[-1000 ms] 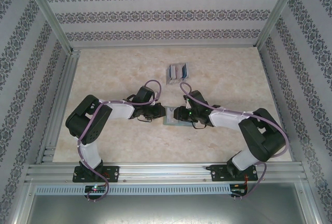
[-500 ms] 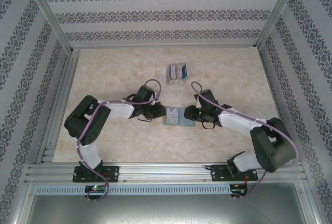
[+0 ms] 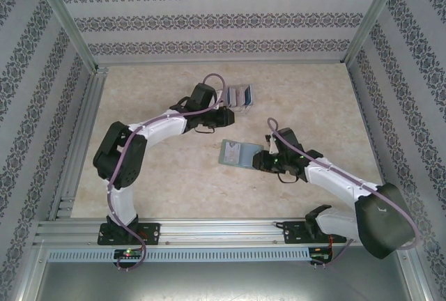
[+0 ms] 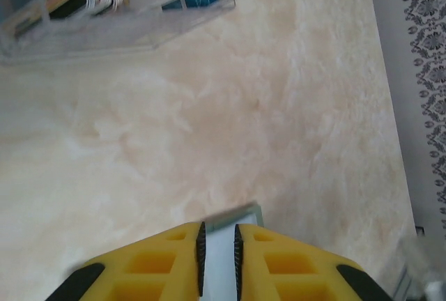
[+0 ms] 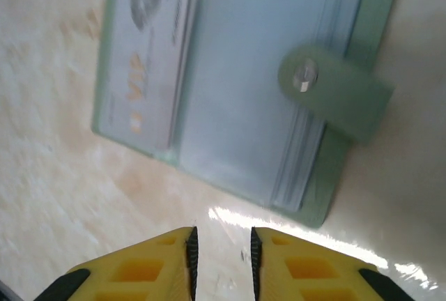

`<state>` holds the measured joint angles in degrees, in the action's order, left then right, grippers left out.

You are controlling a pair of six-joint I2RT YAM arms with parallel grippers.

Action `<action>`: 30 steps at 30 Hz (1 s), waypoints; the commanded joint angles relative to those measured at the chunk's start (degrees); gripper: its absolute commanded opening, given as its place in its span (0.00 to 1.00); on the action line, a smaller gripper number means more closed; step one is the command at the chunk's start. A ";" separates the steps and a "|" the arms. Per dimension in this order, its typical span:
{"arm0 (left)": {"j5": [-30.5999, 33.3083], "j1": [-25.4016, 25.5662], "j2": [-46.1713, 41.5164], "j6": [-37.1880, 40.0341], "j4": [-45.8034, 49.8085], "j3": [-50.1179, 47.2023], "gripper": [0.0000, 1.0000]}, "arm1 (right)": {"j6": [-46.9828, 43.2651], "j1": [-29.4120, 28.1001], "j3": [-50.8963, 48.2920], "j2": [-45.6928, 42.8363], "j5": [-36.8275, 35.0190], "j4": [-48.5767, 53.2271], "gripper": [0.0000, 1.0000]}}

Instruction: Put the credit cards into the card holder

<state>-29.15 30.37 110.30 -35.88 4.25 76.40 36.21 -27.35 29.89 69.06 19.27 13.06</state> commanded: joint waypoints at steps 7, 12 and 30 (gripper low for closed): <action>-5.72 -0.46 10.54 -0.12 -1.17 2.52 0.20 | 4.34 -1.14 -1.15 6.80 -0.46 -6.62 0.27; -5.70 -0.46 10.69 0.56 -0.70 0.63 0.20 | 3.44 0.66 0.46 10.48 -1.74 -7.90 0.27; -2.32 0.54 -4.87 -5.10 -5.62 -22.96 0.20 | -1.86 4.38 18.65 29.34 1.84 -9.19 0.27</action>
<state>-32.45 30.37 107.46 -37.98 1.54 56.40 35.75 -22.61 43.81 94.00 17.85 6.35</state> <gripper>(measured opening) 0.199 0.264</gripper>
